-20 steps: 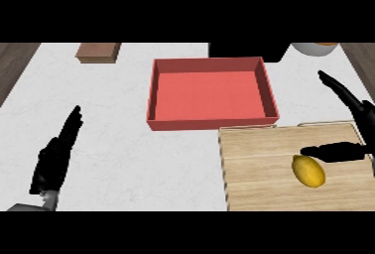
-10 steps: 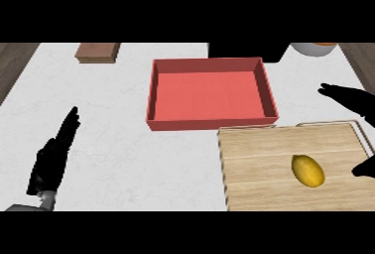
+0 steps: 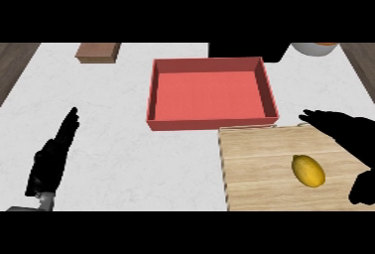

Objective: Pick the lemon from the tray and place it in the cardboard box

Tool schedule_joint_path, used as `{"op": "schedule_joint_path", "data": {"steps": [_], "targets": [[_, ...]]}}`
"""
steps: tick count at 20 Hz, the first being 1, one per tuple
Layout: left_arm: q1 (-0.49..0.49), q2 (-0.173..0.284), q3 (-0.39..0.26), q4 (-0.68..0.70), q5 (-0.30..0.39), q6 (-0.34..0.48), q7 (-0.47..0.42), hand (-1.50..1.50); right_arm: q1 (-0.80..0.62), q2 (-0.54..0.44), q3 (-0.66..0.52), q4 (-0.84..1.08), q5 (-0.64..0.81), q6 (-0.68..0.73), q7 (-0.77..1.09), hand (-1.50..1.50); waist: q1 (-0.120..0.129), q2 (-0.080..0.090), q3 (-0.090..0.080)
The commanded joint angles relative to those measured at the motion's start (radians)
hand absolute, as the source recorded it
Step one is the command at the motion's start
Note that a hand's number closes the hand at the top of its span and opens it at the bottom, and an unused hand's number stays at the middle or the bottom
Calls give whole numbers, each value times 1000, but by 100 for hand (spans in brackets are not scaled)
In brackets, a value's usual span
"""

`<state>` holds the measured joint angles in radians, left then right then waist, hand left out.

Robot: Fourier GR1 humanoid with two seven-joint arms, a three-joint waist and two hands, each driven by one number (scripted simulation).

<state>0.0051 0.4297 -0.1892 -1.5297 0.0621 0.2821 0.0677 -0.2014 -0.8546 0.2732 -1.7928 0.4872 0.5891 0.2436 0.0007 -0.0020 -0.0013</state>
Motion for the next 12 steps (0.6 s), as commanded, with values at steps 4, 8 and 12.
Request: {"op": "schedule_joint_path", "data": {"steps": [4,8,12], "targets": [[15,-8,47,-57,-22,-44,30,0,69,131,31,-11,153,-16,79,-150,1,1,1],[-33,-61,60,85,-44,-52,-61,0,182,84,18,-56,226,-41,39,-150,-10,1,1],[-25,-61,85,10,-63,-93,25,0,103,156,0,49,301,-10,-4,-150,0,2,1]]}}
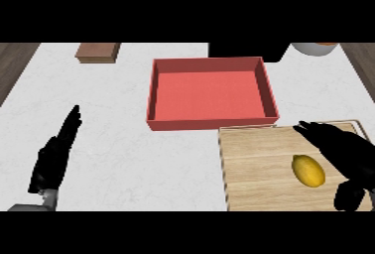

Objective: Pick the lemon from the tray and place it in the cardboard box

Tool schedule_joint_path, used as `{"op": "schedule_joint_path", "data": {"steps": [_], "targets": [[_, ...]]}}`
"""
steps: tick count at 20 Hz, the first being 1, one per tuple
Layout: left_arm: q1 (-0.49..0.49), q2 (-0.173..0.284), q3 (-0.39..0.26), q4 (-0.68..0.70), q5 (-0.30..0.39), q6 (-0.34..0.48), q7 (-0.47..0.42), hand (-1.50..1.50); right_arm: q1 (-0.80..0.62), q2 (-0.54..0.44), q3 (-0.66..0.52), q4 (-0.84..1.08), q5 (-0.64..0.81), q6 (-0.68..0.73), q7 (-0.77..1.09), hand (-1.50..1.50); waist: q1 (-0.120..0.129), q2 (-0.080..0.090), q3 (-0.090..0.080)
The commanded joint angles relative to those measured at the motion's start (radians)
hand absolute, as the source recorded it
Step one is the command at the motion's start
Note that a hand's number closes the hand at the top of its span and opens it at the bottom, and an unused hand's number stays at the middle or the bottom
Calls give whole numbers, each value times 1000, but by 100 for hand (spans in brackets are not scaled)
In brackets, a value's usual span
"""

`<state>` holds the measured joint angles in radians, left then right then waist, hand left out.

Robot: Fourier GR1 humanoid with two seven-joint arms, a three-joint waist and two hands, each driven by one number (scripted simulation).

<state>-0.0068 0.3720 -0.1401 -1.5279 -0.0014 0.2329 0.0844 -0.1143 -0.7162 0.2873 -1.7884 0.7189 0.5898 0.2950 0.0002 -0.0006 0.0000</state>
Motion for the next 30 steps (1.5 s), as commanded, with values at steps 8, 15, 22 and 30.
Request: {"op": "schedule_joint_path", "data": {"steps": [8,15,22,30], "targets": [[37,-57,47,-75,-77,-46,44,0,7,84,-75,89,146,13,-127,-150,2,0,0],[41,-78,93,-60,-91,-96,19,0,10,124,-144,116,192,28,-180,-150,2,0,0],[-26,-143,123,58,-134,-89,-33,0,54,218,-106,91,285,25,-169,-150,-1,0,0],[-10,-112,169,-15,-123,-165,27,0,-37,229,-121,307,376,-46,-276,-150,4,1,0]]}}
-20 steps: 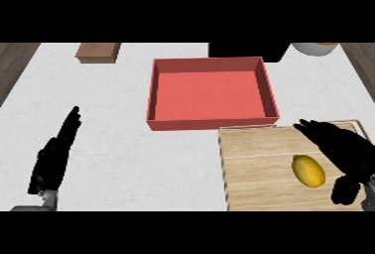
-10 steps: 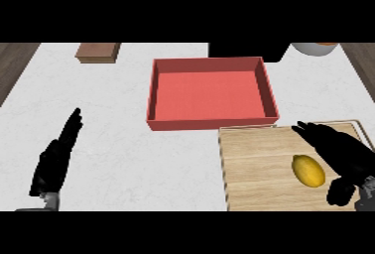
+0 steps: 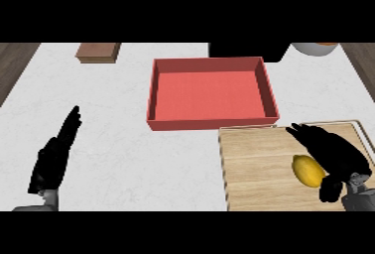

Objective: Pick the lemon from the tray and place it in the cardboard box

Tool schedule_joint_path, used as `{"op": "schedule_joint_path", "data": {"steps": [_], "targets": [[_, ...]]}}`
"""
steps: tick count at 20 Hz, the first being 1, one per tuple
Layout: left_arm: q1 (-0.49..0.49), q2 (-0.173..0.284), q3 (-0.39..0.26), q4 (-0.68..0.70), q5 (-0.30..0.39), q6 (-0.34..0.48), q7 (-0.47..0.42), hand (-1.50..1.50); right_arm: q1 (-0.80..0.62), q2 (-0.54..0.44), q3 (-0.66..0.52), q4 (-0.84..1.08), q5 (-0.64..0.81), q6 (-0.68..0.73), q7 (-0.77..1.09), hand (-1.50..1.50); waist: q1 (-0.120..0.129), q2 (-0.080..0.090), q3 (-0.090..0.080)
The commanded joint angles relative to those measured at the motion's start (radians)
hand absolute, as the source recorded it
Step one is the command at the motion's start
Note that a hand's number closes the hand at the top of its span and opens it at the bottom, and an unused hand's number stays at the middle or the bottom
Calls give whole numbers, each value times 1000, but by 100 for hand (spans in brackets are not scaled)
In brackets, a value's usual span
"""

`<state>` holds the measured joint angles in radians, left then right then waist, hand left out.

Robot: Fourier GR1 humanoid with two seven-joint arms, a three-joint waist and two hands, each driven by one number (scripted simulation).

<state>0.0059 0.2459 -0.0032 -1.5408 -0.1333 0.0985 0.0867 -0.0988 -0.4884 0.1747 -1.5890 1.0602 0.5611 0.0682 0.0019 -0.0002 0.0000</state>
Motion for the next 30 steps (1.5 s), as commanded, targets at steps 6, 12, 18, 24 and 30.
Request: {"op": "schedule_joint_path", "data": {"steps": [6,12,18,24,30], "targets": [[-7,1,46,-67,-12,-51,63,0,-8,26,-41,51,54,27,-53,150,-1,0,0],[13,-59,0,-24,-63,-8,8,0,4,-7,-29,76,147,-213,-142,150,-1,0,0],[-41,-39,-5,2,-44,-59,-11,0,-317,-34,-74,331,59,-226,-377,150,80,25,3],[-83,-46,-20,-4,-35,-75,-12,0,-453,-97,-118,518,-19,-301,-662,150,148,55,9],[-88,-51,-30,14,-44,-77,-13,0,-637,-135,-191,749,-51,-385,-833,150,142,52,6]]}}
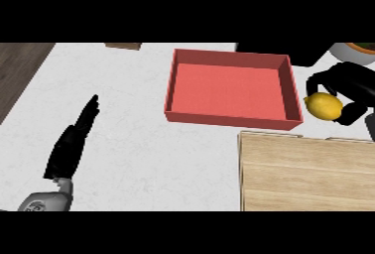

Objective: Pick the lemon from the tray and place it in the cardboard box

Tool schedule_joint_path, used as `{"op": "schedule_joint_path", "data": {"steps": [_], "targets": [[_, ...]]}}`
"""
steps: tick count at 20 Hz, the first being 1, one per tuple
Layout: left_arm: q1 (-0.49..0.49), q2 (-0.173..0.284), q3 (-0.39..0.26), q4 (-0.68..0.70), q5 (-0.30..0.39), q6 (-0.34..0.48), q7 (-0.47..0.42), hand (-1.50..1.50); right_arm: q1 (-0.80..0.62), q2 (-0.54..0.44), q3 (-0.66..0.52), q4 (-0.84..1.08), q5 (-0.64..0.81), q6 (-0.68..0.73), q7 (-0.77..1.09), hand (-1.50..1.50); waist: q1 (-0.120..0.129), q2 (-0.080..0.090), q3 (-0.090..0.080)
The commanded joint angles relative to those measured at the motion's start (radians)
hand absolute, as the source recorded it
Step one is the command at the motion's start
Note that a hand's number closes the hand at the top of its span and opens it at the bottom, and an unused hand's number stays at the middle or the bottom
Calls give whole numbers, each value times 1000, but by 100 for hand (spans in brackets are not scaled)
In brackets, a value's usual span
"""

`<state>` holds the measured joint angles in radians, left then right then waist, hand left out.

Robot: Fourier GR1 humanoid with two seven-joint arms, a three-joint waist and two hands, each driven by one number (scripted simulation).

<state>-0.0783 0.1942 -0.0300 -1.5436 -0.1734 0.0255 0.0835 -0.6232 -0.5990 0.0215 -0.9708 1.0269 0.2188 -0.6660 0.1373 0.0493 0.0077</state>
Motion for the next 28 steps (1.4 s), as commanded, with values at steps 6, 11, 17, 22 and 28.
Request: {"op": "schedule_joint_path", "data": {"steps": [6,11,17,22,28], "targets": [[-3,14,12,23,0,-10,-8,0,-261,-51,-121,327,-124,19,-309,150,-3,-5,-2],[-8,-21,-10,19,-21,22,8,0,-335,-20,-185,413,-282,177,-475,150,-35,-16,-2],[5,0,16,10,-11,17,15,0,-465,14,-148,472,-354,297,-461,150,-36,-26,-5],[10,-4,25,30,-20,33,-10,0,-559,72,-109,515,-390,324,-406,150,-58,-28,-7],[48,-17,26,1,-18,43,7,0,-624,169,-48,561,-380,267,-336,150,-76,-33,-7]]}}
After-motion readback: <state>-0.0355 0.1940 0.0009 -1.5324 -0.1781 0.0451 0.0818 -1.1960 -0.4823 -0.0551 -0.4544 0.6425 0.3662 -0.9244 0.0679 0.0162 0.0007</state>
